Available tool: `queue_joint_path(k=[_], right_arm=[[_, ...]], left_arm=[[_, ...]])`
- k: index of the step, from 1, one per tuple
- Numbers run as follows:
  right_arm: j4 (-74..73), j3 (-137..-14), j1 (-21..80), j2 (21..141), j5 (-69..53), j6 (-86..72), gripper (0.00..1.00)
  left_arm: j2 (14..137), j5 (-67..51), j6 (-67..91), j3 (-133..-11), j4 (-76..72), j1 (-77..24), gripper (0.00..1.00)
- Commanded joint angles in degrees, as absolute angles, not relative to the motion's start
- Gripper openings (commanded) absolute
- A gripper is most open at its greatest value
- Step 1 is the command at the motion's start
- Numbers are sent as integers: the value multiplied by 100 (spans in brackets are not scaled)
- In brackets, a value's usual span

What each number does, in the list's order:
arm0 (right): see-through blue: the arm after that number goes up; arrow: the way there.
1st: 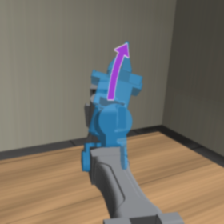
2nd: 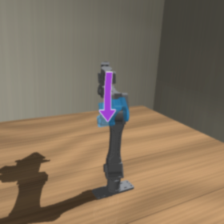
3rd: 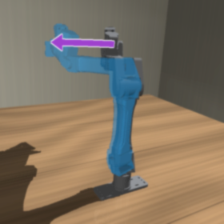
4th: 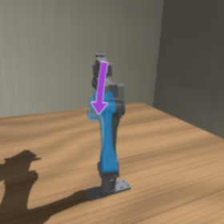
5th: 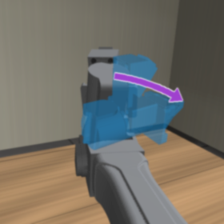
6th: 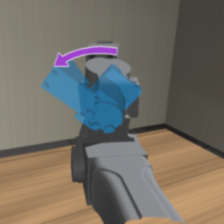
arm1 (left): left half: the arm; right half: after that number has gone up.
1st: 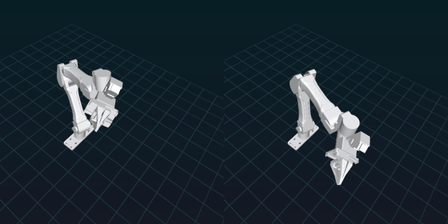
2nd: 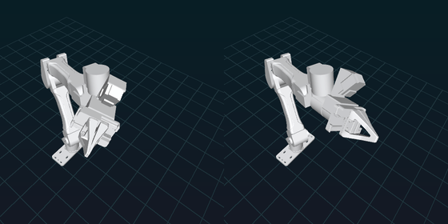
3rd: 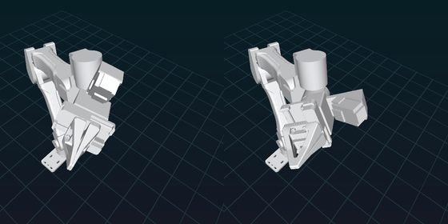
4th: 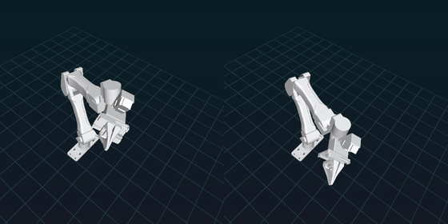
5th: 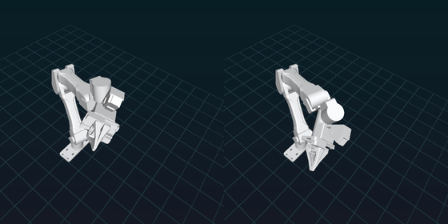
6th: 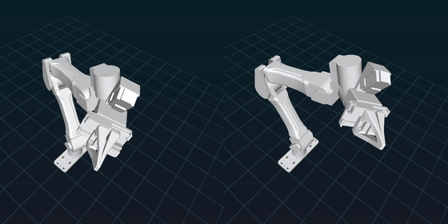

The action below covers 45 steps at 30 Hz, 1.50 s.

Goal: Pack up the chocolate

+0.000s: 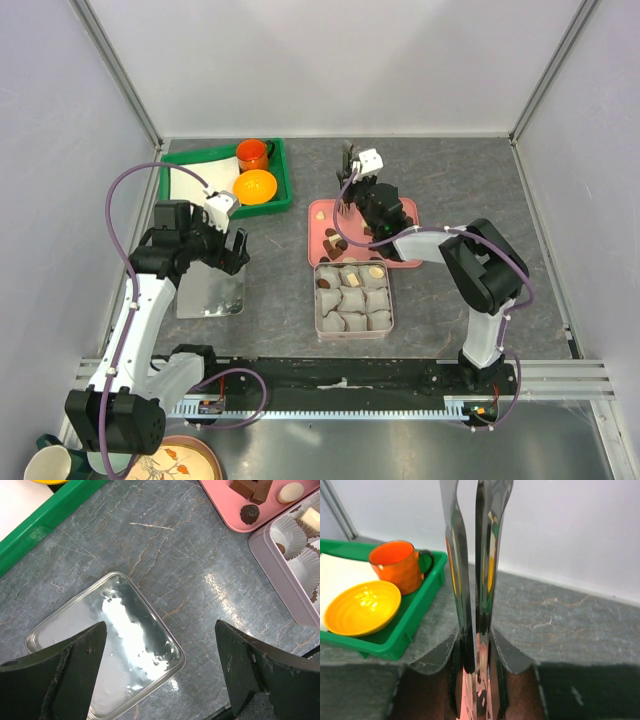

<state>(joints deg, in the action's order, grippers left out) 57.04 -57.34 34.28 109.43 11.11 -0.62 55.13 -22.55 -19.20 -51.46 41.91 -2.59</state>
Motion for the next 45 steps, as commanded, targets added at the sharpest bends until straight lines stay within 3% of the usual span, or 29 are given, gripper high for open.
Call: queue_joint_path(k=[1,12,18,25,34,45], right_arm=[[5670,-5652,3480,9829,642,132,15],[3692,-4238,4568,6841,35,238,10],[2638,-3999,5448,6004,141,237,10],[2364,-3867,5915,6038,167,132,10],[3172,-3577,6170,6618,308,9,14],[3709,-3603,6170,7119,343,-167,25]], left_arm=[[5441,-2189,-2118,-5177,4166,-220,96],[5370,-2259,-2065,-5063,4113,-220,96],[5362,-2276,-2004,-5045,4078,-220,96],[5317,-2355,-1925,-5089,4096,-220,96],[5300,-2338,-1907,-5080,4113,-220,96],[5300,-2390,-1899,-5106,4122,-220,96]])
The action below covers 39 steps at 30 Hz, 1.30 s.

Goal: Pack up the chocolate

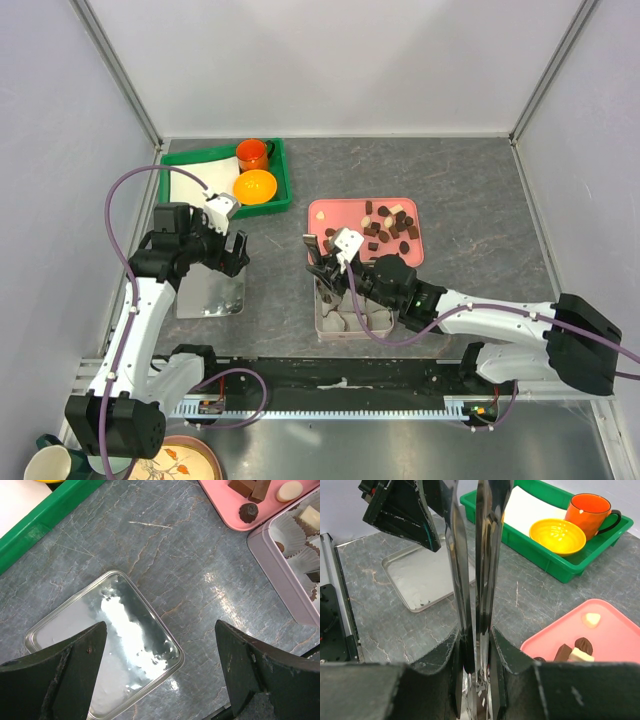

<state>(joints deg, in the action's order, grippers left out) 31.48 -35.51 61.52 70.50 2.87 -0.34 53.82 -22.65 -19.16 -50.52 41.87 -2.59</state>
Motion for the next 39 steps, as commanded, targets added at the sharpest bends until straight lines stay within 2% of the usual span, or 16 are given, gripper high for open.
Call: queue_joint_path(k=[1,13,23,26,29,32,39], right_arm=[[3700,-3612,6170,7128,360,-184,27],[3446,-3586,6170,6961,422,-193,39],[3305,-3691,6170,6601,404,-220,34],[3156,-3893,6170,6565,396,-150,34],[2980,-4113,6170,6688,299,-62,34],[2804,-4306,6170,6864,211,-44,33],[2383,-4894,6161,7364,88,176,32]], left_arm=[[5309,-2408,-1898,-5115,4131,-220,96],[5291,-2540,-1855,-5150,4157,-220,96],[5676,-3278,-1398,-5756,4140,-325,95],[6062,-3104,-1055,-6344,4017,-772,93],[6301,-2594,-862,-6942,3929,-1745,93],[6635,-2154,-774,-7487,3964,-2301,93],[7066,-1618,-712,-7927,4113,-2899,93]])
